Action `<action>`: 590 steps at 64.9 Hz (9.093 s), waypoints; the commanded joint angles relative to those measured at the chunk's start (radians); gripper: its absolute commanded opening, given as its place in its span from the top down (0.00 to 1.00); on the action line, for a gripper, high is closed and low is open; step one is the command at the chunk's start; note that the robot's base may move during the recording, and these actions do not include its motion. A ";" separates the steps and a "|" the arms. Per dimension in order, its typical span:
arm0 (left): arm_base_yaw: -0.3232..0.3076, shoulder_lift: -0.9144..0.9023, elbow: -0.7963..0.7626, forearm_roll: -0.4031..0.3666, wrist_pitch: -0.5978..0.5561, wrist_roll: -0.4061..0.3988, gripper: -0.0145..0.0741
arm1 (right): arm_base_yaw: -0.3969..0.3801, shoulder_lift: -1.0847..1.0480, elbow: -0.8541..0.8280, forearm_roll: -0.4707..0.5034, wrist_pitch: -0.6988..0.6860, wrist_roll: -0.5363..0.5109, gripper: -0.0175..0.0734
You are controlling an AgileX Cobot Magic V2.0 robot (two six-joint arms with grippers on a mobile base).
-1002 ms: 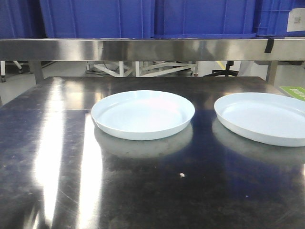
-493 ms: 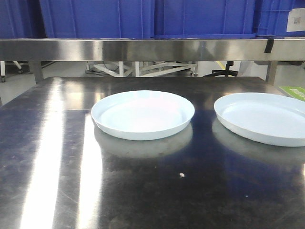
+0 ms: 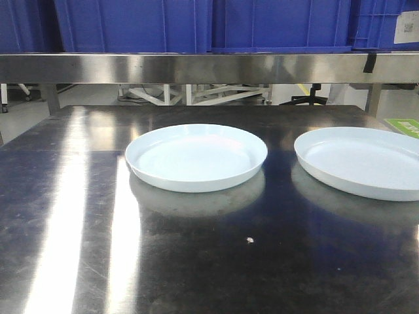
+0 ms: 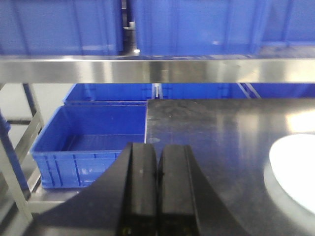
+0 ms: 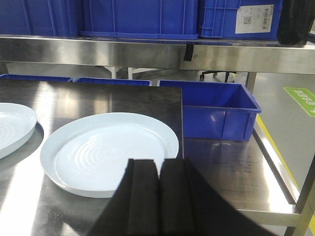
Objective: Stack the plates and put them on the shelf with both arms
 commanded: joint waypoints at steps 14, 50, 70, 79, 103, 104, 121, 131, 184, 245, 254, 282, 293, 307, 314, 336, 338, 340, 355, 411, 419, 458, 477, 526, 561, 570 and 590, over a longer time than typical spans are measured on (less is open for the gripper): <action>0.011 0.003 -0.029 -0.057 -0.076 -0.004 0.74 | 0.000 -0.018 0.000 -0.006 -0.093 -0.001 0.75; 0.011 0.003 -0.029 -0.057 -0.076 -0.004 0.74 | 0.001 0.085 -0.175 -0.005 0.017 0.009 0.75; 0.011 0.003 -0.029 -0.057 -0.076 -0.004 0.74 | 0.001 0.429 -0.455 -0.005 0.423 0.009 0.75; 0.011 0.003 -0.029 -0.057 -0.076 -0.004 0.74 | 0.001 0.570 -0.537 -0.005 0.560 0.009 0.75; 0.011 0.003 -0.029 -0.057 -0.076 -0.004 0.74 | 0.000 0.932 -0.746 0.023 0.602 0.009 0.75; 0.011 0.003 -0.029 -0.057 -0.076 -0.004 0.74 | -0.001 0.947 -0.757 0.031 0.601 0.009 0.75; 0.011 0.003 -0.029 -0.057 -0.076 -0.004 0.74 | -0.008 1.270 -1.006 0.057 0.682 0.008 0.74; 0.011 0.003 -0.029 -0.057 -0.076 -0.004 0.74 | -0.062 1.402 -1.134 0.057 0.726 0.008 0.74; 0.011 0.003 -0.029 -0.057 -0.076 -0.004 0.74 | -0.157 1.723 -1.333 0.108 0.782 -0.047 0.37; 0.011 0.003 -0.029 -0.057 -0.076 -0.004 0.74 | -0.145 1.803 -1.346 0.137 0.801 -0.048 0.57; 0.011 0.003 -0.029 -0.057 -0.076 -0.004 0.74 | -0.145 1.803 -1.350 0.138 0.804 -0.048 0.63; 0.011 0.003 -0.029 -0.057 -0.076 -0.004 0.74 | -0.155 1.749 -1.524 0.214 0.928 -0.048 0.75; 0.011 0.003 -0.029 -0.057 -0.076 -0.004 0.74 | -0.155 1.709 -1.576 0.365 0.945 -0.061 0.75; 0.011 0.003 -0.029 -0.057 -0.076 -0.004 0.74 | -0.020 1.699 -1.578 0.486 0.892 -0.061 0.75; 0.011 0.003 -0.029 -0.057 -0.076 -0.004 0.74 | 0.079 1.738 -1.577 0.486 0.839 -0.061 0.75; 0.011 0.003 -0.029 -0.057 -0.076 -0.004 0.74 | 0.220 1.857 -1.577 0.474 0.746 -0.059 0.75; 0.011 0.003 -0.029 -0.057 -0.076 -0.004 0.74 | 0.223 1.866 -1.577 0.473 0.743 -0.059 0.75; 0.011 0.003 -0.029 -0.057 -0.076 -0.004 0.74 | 0.227 1.875 -1.577 0.472 0.741 -0.056 0.75; 0.011 0.003 -0.029 -0.057 -0.076 -0.004 0.74 | 0.242 1.912 -1.577 0.442 0.717 -0.029 0.60; 0.011 0.003 -0.029 -0.057 -0.076 -0.004 0.74 | 0.286 1.942 -1.564 0.421 0.700 -0.028 0.42; 0.011 0.003 -0.029 -0.057 -0.076 -0.004 0.74 | 0.289 1.944 -1.564 0.424 0.700 -0.028 0.42; 0.011 0.003 -0.029 -0.057 -0.076 -0.004 0.74 | 0.308 1.983 -1.565 0.424 0.728 0.006 0.49; 0.011 0.003 -0.029 -0.057 -0.076 -0.004 0.74 | 0.308 1.963 -1.567 0.424 0.713 0.030 0.75; 0.011 0.003 -0.029 -0.057 -0.076 -0.004 0.74 | 0.203 1.544 -1.269 0.184 0.072 0.030 0.75; 0.011 0.003 -0.029 -0.057 -0.076 -0.004 0.74 | 0.214 1.055 -0.717 0.025 -0.133 0.035 0.75; 0.011 0.003 -0.029 -0.057 -0.076 -0.004 0.74 | 0.214 0.879 -0.582 0.026 -0.218 0.035 0.75; 0.011 0.003 -0.029 -0.057 -0.076 -0.004 0.74 | 0.214 0.533 -0.383 0.029 -0.258 0.035 0.75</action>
